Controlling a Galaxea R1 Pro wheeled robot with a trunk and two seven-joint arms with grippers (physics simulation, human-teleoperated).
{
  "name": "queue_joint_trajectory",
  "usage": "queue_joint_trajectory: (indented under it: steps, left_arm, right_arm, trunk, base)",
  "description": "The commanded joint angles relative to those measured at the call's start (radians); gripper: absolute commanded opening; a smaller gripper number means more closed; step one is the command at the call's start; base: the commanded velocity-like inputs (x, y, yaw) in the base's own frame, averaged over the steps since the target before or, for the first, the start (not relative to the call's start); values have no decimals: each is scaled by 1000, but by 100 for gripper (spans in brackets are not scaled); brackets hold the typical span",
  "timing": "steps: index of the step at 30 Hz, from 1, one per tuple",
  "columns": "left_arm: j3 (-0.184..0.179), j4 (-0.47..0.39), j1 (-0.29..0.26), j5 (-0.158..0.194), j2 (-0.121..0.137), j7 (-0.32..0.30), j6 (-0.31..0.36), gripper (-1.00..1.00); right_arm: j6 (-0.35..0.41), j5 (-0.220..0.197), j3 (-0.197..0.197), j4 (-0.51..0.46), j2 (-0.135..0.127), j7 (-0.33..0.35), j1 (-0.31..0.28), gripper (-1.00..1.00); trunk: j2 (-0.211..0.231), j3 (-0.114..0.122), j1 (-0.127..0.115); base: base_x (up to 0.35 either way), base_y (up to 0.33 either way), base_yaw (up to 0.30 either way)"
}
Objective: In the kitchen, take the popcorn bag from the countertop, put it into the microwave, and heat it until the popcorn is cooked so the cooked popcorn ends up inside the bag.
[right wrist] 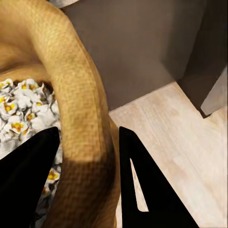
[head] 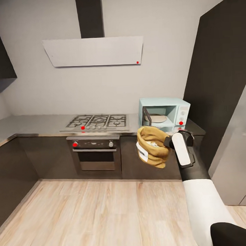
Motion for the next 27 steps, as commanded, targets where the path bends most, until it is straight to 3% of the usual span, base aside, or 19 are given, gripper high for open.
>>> queue_joint_trajectory:
  steps: [1,12,16,22,27]
  left_arm:
    - [3,-3,0,10,-1,-1,8,100]
    - [2,-3,0,8,-4,-1,7,100]
    - [3,-3,0,-22,-6,0,7,100]
    - [4,-3,0,-27,-6,0,7,100]
    - [6,-3,0,-25,-5,-5,7,100]
  right_arm:
    - [-8,-12,-3,0,-1,-18,-1,-100]
    - [-30,-14,-5,12,-12,-17,0,-100]
    - [-64,-19,-5,31,-35,-16,0,-100]
    - [-90,-18,-7,53,-40,-15,-1,-100]
    - [-194,-17,-2,105,-39,-15,-1,-100]
  trunk:
    - [-1,-1,0]
    - [-1,-1,0]
    - [-1,-1,0]
    - [-1,-1,0]
    - [-1,-1,0]
  base:
    - [0,-338,-73]
    - [103,-318,-8]
    - [213,-283,0]
    - [236,-264,0]
    - [311,-67,0]
